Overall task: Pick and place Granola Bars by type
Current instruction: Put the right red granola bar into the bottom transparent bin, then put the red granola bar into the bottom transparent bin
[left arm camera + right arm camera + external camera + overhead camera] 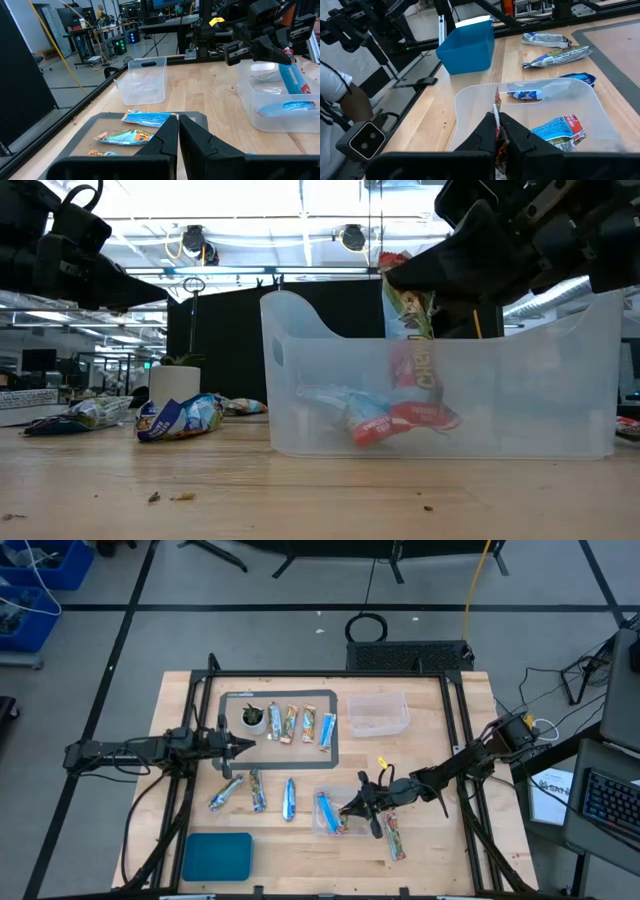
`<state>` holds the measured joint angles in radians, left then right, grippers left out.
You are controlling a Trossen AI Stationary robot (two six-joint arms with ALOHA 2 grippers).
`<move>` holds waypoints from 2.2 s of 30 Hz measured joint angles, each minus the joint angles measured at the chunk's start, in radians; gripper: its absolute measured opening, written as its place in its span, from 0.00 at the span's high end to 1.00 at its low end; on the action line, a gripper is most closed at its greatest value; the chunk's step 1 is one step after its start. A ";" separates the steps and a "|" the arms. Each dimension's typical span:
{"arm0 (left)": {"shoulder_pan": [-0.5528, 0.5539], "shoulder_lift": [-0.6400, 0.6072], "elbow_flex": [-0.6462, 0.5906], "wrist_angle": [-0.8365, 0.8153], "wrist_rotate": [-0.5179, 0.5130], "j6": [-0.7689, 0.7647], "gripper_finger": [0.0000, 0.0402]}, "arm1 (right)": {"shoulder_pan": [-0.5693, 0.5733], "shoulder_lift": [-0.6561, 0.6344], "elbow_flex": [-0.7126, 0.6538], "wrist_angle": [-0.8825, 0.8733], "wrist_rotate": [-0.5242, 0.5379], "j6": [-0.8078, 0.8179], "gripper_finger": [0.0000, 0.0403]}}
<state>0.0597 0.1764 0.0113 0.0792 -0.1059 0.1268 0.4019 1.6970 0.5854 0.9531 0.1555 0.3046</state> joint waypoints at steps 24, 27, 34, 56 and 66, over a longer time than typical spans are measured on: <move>0.000 0.000 0.000 0.000 0.000 0.000 0.94 | -0.001 0.000 0.000 0.007 0.000 0.028 0.72; 0.000 0.000 0.000 0.000 0.000 0.000 0.94 | -0.001 0.000 0.000 0.007 -0.001 0.028 0.69; 0.000 0.000 0.000 0.000 0.000 0.000 0.94 | -0.001 0.000 0.000 0.007 0.000 0.028 0.67; 0.000 0.000 0.000 0.000 0.000 0.000 0.94 | -0.001 -0.035 -0.002 -0.012 -0.065 0.052 0.67; 0.000 0.000 0.000 0.000 0.000 0.000 0.94 | 0.085 -0.370 -0.001 -0.317 -0.250 0.312 0.69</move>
<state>0.0597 0.1768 0.0113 0.0792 -0.1059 0.1265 0.4871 1.3271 0.5846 0.6365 -0.0944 0.6165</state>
